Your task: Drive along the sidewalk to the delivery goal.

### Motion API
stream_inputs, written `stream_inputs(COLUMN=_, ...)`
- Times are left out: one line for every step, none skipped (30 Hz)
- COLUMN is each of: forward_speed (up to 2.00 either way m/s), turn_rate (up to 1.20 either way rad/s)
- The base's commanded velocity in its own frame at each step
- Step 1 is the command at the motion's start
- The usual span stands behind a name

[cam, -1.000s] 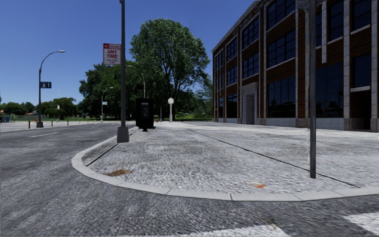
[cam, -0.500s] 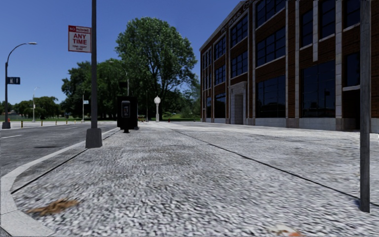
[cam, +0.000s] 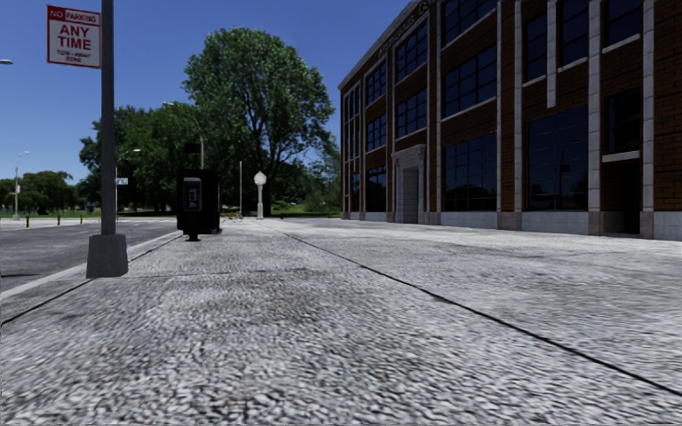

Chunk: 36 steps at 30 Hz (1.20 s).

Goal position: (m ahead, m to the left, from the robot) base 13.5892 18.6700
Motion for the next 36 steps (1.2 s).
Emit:
stream_inputs(forward_speed=1.39, turn_rate=0.0)
stream_inputs(forward_speed=1.39, turn_rate=0.0)
stream_inputs(forward_speed=1.39, turn_rate=0.0)
stream_inputs(forward_speed=1.39, turn_rate=0.0)
stream_inputs(forward_speed=1.39, turn_rate=0.0)
stream_inputs(forward_speed=1.39, turn_rate=0.0)
stream_inputs(forward_speed=1.39, turn_rate=0.0)
stream_inputs(forward_speed=1.39, turn_rate=0.0)
stream_inputs(forward_speed=1.4, turn_rate=0.0)
stream_inputs(forward_speed=1.4, turn_rate=0.0)
stream_inputs(forward_speed=1.4, turn_rate=0.0)
stream_inputs(forward_speed=1.4, turn_rate=0.0)
stream_inputs(forward_speed=1.4, turn_rate=0.0)
stream_inputs(forward_speed=1.4, turn_rate=0.0)
stream_inputs(forward_speed=1.4, turn_rate=0.0)
stream_inputs(forward_speed=1.4, turn_rate=0.0)
stream_inputs(forward_speed=1.4, turn_rate=0.0)
stream_inputs(forward_speed=1.4, turn_rate=0.0)
stream_inputs(forward_speed=1.41, turn_rate=0.0)
stream_inputs(forward_speed=1.42, turn_rate=0.0)
stream_inputs(forward_speed=1.44, turn_rate=0.0)
stream_inputs(forward_speed=2.0, turn_rate=0.0)
stream_inputs(forward_speed=2.0, turn_rate=0.0)
stream_inputs(forward_speed=2.0, turn_rate=0.0)
stream_inputs(forward_speed=2.0, turn_rate=0.0)
stream_inputs(forward_speed=2.0, turn_rate=0.0)
stream_inputs(forward_speed=2.0, turn_rate=0.0)
stream_inputs(forward_speed=2.0, turn_rate=0.0)
stream_inputs(forward_speed=2.0, turn_rate=0.0)
stream_inputs(forward_speed=2.0, turn_rate=0.0)
stream_inputs(forward_speed=2.0, turn_rate=0.0)
stream_inputs(forward_speed=2.0, turn_rate=0.0)
stream_inputs(forward_speed=2.0, turn_rate=0.0)
stream_inputs(forward_speed=2.0, turn_rate=0.0)
stream_inputs(forward_speed=2.0, turn_rate=0.0)
stream_inputs(forward_speed=2.0, turn_rate=0.0)
